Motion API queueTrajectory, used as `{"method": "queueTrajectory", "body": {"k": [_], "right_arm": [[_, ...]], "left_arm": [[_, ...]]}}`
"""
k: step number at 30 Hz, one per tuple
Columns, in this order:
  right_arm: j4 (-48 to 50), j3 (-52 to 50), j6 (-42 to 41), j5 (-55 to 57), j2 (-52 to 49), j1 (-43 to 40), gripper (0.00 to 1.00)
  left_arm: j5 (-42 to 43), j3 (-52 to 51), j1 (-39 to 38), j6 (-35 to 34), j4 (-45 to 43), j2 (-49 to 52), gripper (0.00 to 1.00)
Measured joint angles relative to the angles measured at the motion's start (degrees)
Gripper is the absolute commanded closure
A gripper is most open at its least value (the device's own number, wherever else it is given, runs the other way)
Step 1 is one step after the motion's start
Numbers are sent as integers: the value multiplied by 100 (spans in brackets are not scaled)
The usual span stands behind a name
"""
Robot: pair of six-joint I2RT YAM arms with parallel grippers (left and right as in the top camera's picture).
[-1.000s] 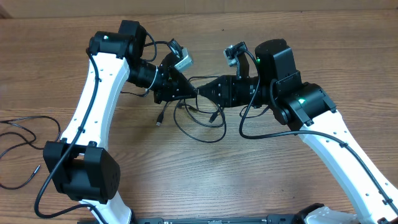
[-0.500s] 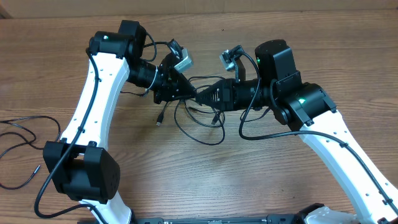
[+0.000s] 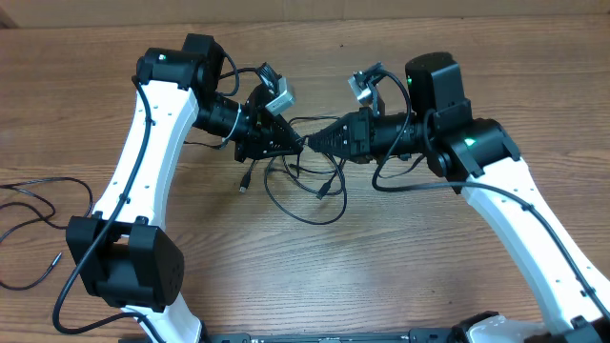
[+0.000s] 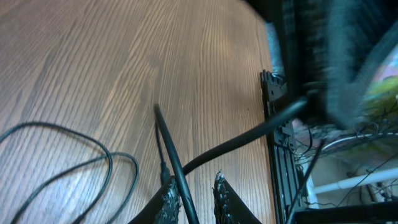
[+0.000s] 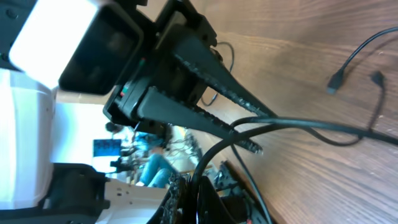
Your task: Untangle cables
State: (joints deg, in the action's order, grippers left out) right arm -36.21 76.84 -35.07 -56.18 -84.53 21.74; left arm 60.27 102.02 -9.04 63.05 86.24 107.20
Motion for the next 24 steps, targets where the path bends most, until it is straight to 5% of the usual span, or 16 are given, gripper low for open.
{"method": "queueTrajectory", "body": {"k": [24], "right_arm": [[450,0,-376,-1539,-238,-7,96]], "left_arm": [[551,0,-81,647,26,0,81]]}}
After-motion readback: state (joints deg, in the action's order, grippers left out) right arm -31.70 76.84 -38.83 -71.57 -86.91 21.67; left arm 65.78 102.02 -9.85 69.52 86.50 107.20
